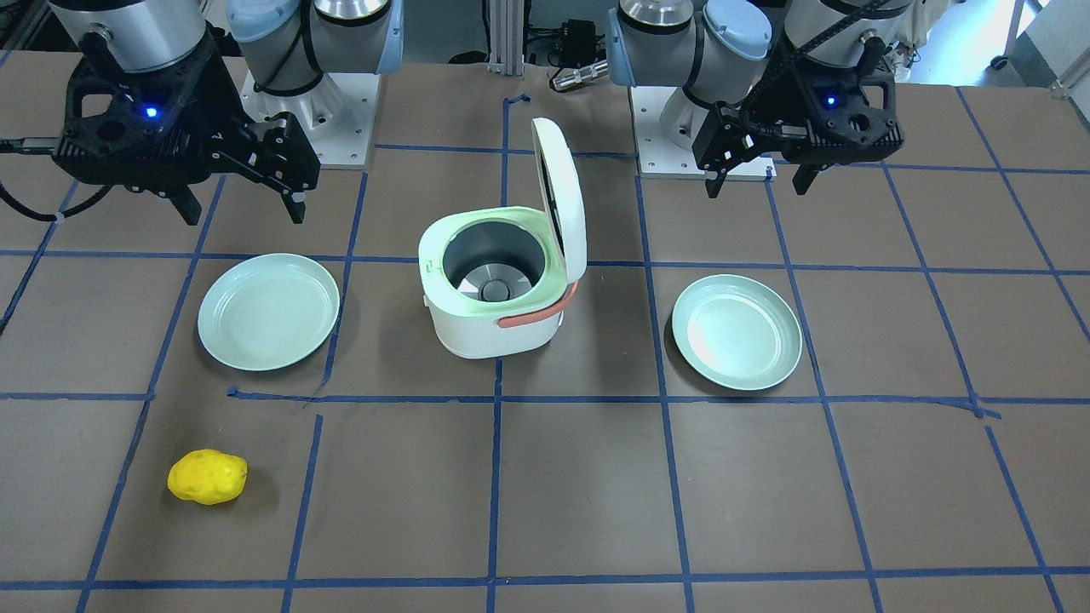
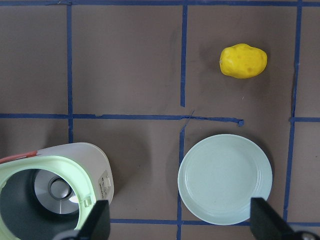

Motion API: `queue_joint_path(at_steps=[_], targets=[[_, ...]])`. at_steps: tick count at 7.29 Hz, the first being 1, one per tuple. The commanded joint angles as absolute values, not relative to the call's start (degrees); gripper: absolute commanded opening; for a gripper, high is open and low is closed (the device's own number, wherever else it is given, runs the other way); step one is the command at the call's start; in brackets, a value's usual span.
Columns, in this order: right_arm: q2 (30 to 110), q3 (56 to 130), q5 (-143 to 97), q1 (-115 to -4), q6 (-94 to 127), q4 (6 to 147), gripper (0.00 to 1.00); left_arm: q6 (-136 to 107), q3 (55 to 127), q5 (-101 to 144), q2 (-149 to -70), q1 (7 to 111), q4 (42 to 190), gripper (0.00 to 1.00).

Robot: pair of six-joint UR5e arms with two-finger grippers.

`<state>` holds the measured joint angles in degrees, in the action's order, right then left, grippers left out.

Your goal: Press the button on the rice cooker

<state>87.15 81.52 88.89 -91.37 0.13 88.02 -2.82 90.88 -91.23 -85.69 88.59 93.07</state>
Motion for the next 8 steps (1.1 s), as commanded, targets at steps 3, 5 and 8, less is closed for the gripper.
queue_joint_path(at_steps=[3,5,8], targets=[[87.19,81.74,89.38,-91.23,0.88,88.68,1.0,-2.81,90.88,-91.23,-85.69,88.59,93.08,1.0],[87.62,81.74,91.65,-91.23,0.88,88.77,1.0,-2.81,90.88,-91.23,-85.69,88.59,93.08,1.0],[87.71,82.09,91.67,-91.32,0.88,88.68,1.0,-2.81,90.88,-91.23,-85.69,88.59,93.08,1.0]])
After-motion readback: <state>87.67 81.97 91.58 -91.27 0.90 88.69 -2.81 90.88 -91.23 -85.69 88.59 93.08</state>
